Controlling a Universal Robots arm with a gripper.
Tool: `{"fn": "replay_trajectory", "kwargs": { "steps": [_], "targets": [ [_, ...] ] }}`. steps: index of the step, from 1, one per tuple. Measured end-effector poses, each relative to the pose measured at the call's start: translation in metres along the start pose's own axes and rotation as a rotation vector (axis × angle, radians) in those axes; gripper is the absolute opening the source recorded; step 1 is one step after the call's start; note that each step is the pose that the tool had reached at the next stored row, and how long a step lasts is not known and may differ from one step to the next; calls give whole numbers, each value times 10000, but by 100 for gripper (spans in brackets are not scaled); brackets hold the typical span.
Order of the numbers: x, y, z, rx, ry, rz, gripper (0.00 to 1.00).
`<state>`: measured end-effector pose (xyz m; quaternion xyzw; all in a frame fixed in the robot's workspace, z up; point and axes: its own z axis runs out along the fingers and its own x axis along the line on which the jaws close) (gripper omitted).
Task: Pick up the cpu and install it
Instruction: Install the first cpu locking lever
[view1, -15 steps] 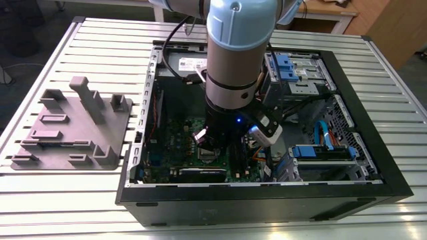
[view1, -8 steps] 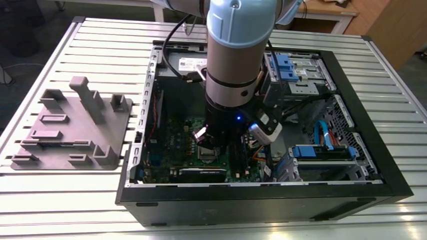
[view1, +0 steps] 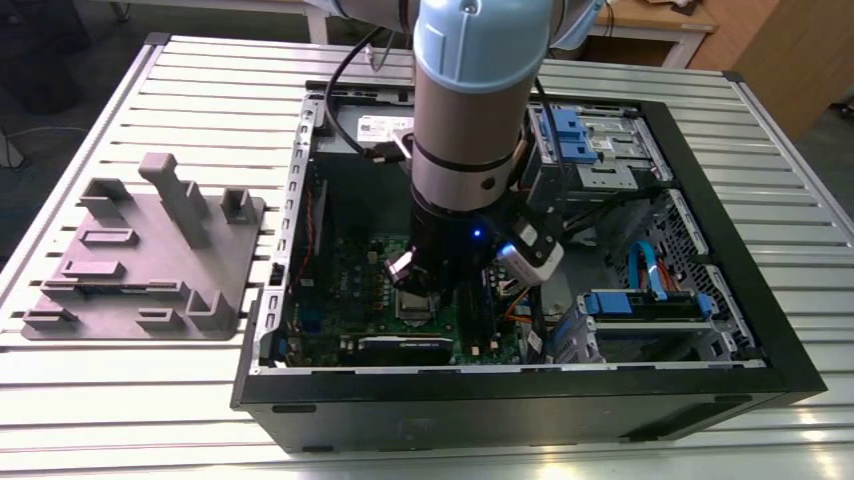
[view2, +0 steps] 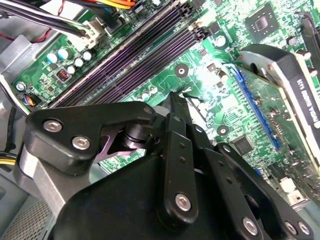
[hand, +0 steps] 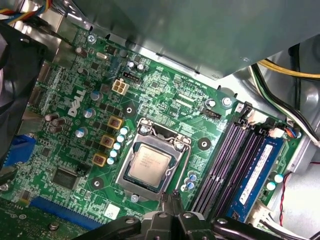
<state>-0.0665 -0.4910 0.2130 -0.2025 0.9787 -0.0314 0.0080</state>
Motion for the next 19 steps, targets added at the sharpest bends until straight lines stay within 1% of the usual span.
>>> {"fn": "replay_trajectory", "kwargs": {
  "steps": [7, 11, 16, 19],
  "targets": [
    [-2, 7, 5, 2, 1, 1, 10],
    [2, 3, 36, 7, -12, 3, 10],
    [13, -20, 76, 11, -23, 3, 10],
    [13, -23, 81, 6, -28, 3, 10]
  ]
}}
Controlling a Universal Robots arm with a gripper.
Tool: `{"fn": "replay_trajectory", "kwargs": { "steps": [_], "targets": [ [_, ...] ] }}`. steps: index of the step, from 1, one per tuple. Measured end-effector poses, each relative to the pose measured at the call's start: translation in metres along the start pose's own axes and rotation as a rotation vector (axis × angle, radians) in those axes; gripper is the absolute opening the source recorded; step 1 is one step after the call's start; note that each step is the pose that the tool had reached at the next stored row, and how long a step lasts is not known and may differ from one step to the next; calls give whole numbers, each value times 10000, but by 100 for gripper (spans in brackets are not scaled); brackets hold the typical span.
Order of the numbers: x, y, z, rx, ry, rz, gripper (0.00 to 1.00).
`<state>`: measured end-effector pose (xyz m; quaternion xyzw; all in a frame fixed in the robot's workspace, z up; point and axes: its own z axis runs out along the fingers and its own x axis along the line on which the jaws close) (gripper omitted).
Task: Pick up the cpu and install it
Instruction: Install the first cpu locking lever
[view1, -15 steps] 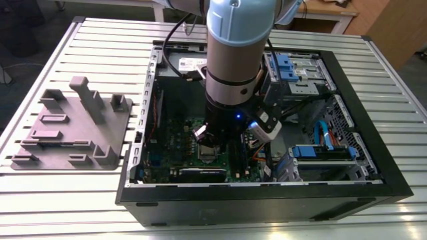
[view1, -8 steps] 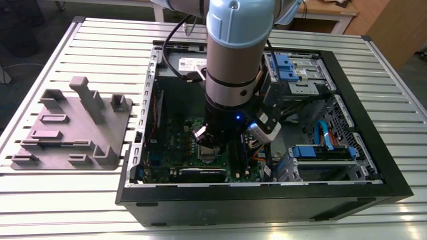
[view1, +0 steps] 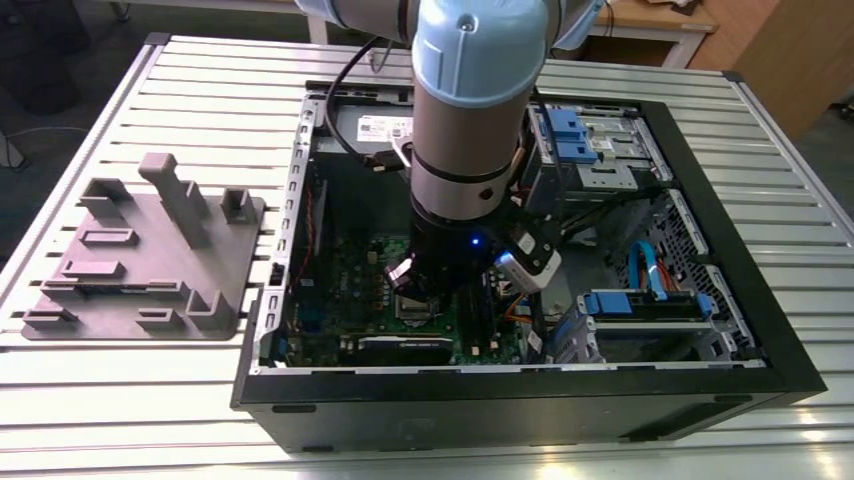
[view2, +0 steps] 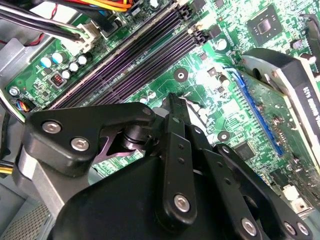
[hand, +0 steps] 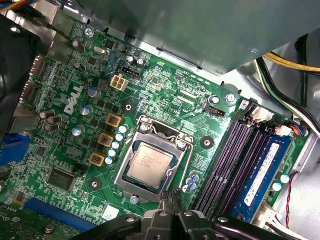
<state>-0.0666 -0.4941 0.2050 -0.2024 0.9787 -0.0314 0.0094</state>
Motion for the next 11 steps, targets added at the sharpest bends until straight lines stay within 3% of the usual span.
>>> {"fn": "replay_trajectory", "kwargs": {
  "steps": [11],
  "targets": [
    [-6, -17, 51, -4, -1, -1, 10]
  ]
}}
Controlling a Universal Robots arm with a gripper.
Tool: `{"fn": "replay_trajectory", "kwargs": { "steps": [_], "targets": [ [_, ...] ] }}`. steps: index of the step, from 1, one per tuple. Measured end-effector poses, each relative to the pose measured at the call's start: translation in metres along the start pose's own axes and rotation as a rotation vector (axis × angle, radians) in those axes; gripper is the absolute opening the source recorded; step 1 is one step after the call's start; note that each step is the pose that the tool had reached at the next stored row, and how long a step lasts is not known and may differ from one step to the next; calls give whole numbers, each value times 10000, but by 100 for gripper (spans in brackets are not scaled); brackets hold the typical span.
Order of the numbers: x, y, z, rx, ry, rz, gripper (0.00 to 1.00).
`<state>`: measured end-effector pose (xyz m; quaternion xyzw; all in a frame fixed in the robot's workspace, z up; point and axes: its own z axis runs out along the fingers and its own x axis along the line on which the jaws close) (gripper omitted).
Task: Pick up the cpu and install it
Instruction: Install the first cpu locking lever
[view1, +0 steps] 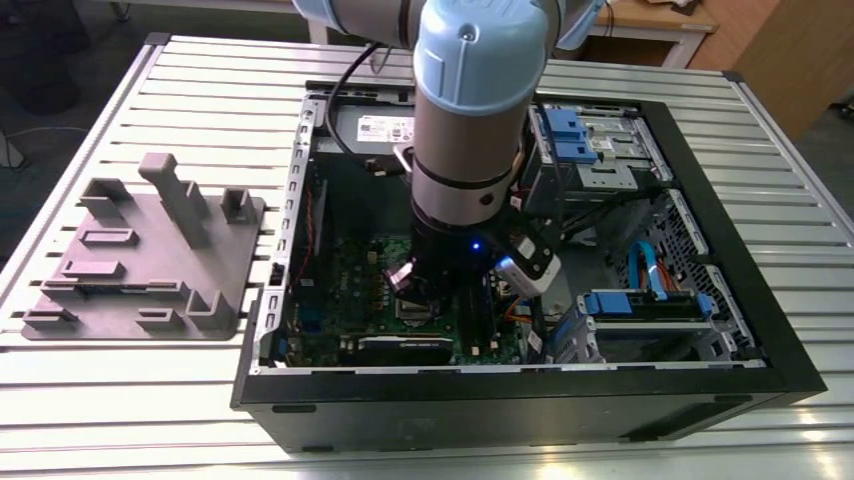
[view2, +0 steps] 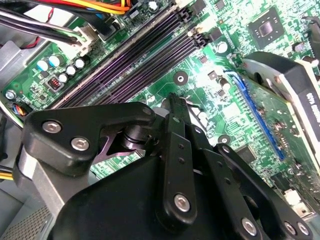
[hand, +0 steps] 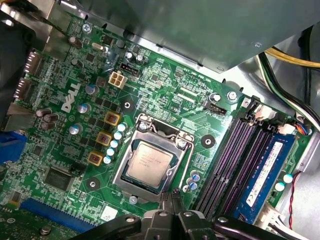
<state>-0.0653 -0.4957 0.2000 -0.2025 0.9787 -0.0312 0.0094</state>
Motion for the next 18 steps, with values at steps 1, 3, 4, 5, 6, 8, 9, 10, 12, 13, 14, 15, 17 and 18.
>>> {"fn": "replay_trajectory", "kwargs": {
  "steps": [1, 3, 4, 5, 6, 8, 9, 10, 12, 13, 14, 15, 17, 18],
  "targets": [
    [-2, -1, 8, 0, 0, 0, 10],
    [-5, -1, 28, 1, 1, 2, 10],
    [-5, -1, 39, 1, 0, 1, 10],
    [-6, -1, 50, 0, 0, 1, 10],
    [-6, -1, 60, -1, 0, 1, 10],
    [-6, -1, 79, -2, -1, 1, 10],
    [-6, -1, 86, 0, 0, 1, 10],
    [-6, -1, 90, 2, 3, 0, 10],
    [-6, -1, 99, 3, 5, 0, 10],
    [-9, -2, 103, 1, 4, -1, 10],
    [-14, -3, 107, -3, 1, -1, 10],
    [-20, -5, 110, -8, -3, 1, 10],
    [-33, -10, 113, -18, -13, 0, 10],
    [-37, -11, 115, -26, -14, 0, 10]
  ]
}}
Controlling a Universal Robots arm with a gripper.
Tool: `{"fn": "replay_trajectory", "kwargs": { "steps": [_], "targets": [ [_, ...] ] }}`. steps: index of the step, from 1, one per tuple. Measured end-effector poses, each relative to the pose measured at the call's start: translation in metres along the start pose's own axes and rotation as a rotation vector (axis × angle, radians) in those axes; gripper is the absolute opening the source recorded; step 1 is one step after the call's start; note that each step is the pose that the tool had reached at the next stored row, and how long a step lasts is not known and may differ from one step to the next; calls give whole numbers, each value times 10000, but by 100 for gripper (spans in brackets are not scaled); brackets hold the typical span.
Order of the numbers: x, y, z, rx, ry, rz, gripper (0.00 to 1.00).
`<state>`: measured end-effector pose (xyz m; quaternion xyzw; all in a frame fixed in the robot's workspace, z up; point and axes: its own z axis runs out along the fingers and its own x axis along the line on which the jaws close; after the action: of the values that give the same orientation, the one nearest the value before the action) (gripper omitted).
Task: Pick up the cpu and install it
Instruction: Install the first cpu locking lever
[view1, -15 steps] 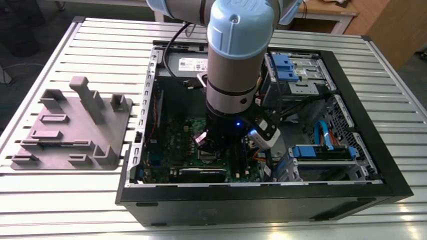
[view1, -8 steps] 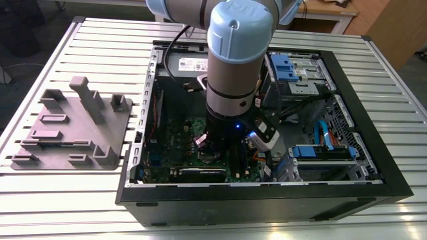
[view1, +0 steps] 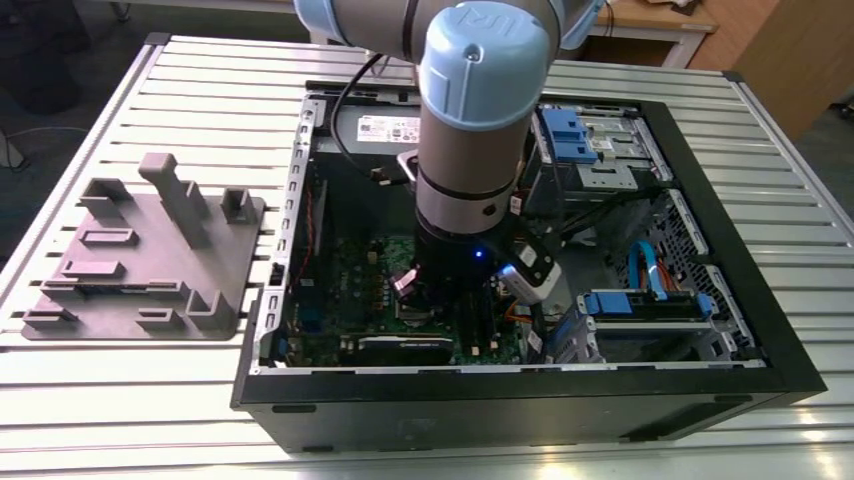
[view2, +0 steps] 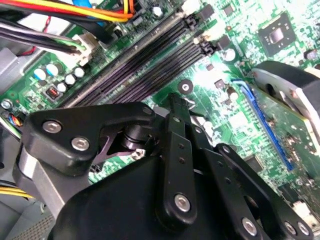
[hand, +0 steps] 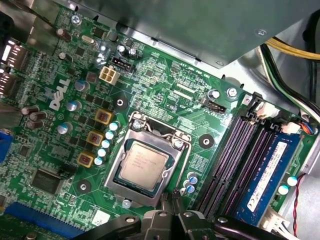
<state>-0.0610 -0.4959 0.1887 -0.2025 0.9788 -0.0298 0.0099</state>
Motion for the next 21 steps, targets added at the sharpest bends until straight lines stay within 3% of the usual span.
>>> {"fn": "replay_trajectory", "kwargs": {
  "steps": [15, 19, 21],
  "targets": [
    [-1, -3, -39, -20, -12, 3, 10],
    [3, -5, -21, -64, -148, 12, 10],
    [5, -6, -13, -131, -229, 17, 10]
  ]
}}
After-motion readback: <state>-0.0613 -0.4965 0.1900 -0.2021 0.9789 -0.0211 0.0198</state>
